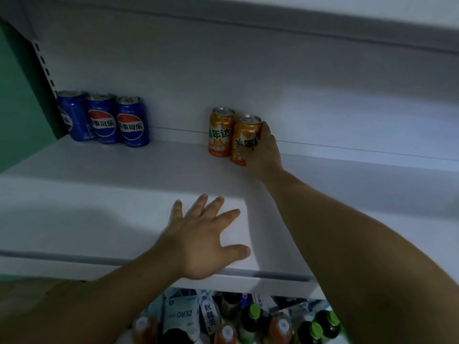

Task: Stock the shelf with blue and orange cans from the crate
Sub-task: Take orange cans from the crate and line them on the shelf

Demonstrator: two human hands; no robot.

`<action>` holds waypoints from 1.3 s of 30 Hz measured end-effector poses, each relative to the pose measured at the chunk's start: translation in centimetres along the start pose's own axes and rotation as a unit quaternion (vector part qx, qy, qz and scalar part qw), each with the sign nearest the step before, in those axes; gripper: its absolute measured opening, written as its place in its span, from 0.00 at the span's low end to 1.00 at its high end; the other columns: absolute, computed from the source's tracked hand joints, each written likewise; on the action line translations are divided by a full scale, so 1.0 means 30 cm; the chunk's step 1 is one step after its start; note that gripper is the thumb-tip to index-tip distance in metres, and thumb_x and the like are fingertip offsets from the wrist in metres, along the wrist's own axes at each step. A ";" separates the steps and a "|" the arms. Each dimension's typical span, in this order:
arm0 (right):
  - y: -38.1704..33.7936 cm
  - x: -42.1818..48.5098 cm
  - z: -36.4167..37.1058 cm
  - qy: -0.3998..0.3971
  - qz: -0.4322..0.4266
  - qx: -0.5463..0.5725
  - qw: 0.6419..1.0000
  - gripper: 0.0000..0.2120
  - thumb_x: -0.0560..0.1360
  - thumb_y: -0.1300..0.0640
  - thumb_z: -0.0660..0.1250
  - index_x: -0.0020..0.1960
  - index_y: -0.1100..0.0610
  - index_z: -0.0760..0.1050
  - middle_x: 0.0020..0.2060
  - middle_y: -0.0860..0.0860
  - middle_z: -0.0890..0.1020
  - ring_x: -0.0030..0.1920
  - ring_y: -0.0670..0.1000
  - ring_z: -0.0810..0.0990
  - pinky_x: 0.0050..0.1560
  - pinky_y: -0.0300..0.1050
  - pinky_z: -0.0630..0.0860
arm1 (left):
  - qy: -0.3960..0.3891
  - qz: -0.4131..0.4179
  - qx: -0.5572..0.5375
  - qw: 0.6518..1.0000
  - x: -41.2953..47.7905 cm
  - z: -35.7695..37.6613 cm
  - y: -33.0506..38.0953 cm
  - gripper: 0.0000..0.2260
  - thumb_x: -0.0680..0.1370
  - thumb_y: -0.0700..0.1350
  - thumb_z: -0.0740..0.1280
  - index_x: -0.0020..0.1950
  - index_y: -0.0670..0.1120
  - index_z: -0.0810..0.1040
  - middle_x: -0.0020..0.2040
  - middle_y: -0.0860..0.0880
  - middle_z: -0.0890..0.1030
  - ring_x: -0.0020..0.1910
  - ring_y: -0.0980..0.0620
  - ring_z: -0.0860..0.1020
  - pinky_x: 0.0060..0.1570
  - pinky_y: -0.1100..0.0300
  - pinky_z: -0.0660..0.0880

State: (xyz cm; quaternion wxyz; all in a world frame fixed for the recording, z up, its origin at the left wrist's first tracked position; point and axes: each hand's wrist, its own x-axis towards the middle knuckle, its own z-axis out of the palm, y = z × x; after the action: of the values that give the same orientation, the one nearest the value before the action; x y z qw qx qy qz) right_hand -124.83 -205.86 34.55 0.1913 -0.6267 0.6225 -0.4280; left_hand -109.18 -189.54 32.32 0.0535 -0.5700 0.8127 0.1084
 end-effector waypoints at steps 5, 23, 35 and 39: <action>0.026 0.057 0.021 0.014 0.018 0.007 1.000 0.29 0.75 0.52 0.67 0.73 0.52 0.60 0.63 0.53 0.75 0.62 0.55 0.75 0.58 0.51 0.74 | -0.004 -0.004 -0.003 1.000 0.001 0.007 -0.002 0.37 0.71 0.75 0.47 0.75 0.64 0.39 0.77 0.58 0.35 0.75 0.53 0.32 0.72 0.40 0.34; 0.114 -0.339 -0.543 -0.077 0.105 -0.322 0.938 0.35 0.78 0.38 0.60 0.77 0.55 0.58 0.73 0.56 0.66 0.71 0.59 0.67 0.68 0.52 0.66 | 0.022 0.070 -0.079 0.994 0.050 -0.082 0.147 0.34 0.73 0.66 0.62 0.76 0.56 0.58 0.78 0.53 0.55 0.76 0.51 0.54 0.74 0.44 0.50; 0.528 -1.330 -1.198 0.084 0.427 -0.323 0.840 0.33 0.76 0.38 0.62 0.74 0.54 0.63 0.71 0.55 0.70 0.68 0.57 0.70 0.65 0.51 0.69 | -0.051 0.478 -0.023 0.876 -0.120 0.270 1.144 0.27 0.77 0.58 0.63 0.74 0.50 0.65 0.73 0.49 0.66 0.71 0.49 0.64 0.68 0.54 0.65; 0.669 -1.691 -1.257 0.106 0.551 -0.276 0.780 0.33 0.77 0.38 0.61 0.75 0.56 0.62 0.71 0.56 0.70 0.68 0.57 0.70 0.64 0.50 0.70 | -0.173 0.505 0.029 0.845 -0.196 0.531 1.338 0.27 0.76 0.59 0.65 0.71 0.49 0.68 0.70 0.47 0.69 0.67 0.47 0.69 0.64 0.52 0.70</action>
State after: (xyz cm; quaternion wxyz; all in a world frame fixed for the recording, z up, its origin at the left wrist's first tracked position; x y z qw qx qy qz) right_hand -159.25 -149.97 25.05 0.1463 -0.1537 0.9695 -0.1227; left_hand -145.38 -167.27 22.72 0.1474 -0.0505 0.9686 0.1940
